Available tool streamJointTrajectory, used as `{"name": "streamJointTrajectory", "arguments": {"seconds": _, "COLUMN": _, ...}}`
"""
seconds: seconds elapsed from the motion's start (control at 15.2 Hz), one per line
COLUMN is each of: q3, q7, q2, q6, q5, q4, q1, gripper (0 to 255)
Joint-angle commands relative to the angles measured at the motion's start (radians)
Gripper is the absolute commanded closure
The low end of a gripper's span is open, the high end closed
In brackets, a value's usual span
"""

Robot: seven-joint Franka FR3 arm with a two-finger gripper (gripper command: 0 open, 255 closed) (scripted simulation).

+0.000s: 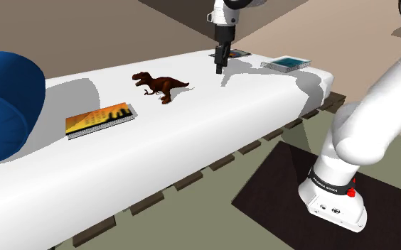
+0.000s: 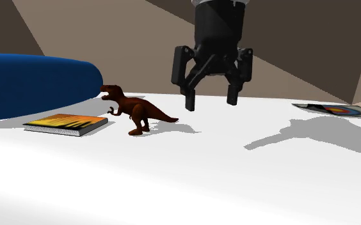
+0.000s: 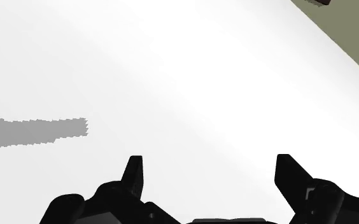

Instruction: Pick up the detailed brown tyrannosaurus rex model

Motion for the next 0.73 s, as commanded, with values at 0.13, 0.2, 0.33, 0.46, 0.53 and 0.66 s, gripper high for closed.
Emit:
{"name": "streamJointTrajectory", "arguments": {"seconds": 0.13, "q3": 0.006, "q7": -0.077, "q2": 0.153, "q6": -0.016, "q5": 0.035, "q4": 0.154, "q1": 0.032, "gripper": 0}}
{"name": "streamJointTrajectory", "arguments": {"seconds": 0.2, "q3": 0.009, "q7": -0.095, "q2": 0.191, "q6": -0.022, "q5": 0.043, "q4": 0.195, "q1": 0.038, "gripper": 0}}
{"name": "streamJointTrajectory", "arguments": {"seconds": 0.33, "q3": 0.016, "q7": -0.131, "q2": 0.268, "q6": -0.039, "q5": 0.059, "q4": 0.28, "q1": 0.049, "gripper": 0}}
{"name": "streamJointTrajectory", "arguments": {"seconds": 0.46, "q3": 0.025, "q7": -0.164, "q2": 0.345, "q6": -0.06, "q5": 0.073, "q4": 0.371, "q1": 0.059, "gripper": 0}}
{"name": "streamJointTrajectory", "arguments": {"seconds": 0.53, "q3": 0.03, "q7": -0.18, "q2": 0.384, "q6": -0.073, "q5": 0.08, "q4": 0.419, "q1": 0.064, "gripper": 0}}
{"name": "streamJointTrajectory", "arguments": {"seconds": 0.66, "q3": 0.042, "q7": -0.21, "q2": 0.464, "q6": -0.103, "q5": 0.092, "q4": 0.521, "q1": 0.073, "gripper": 0}}
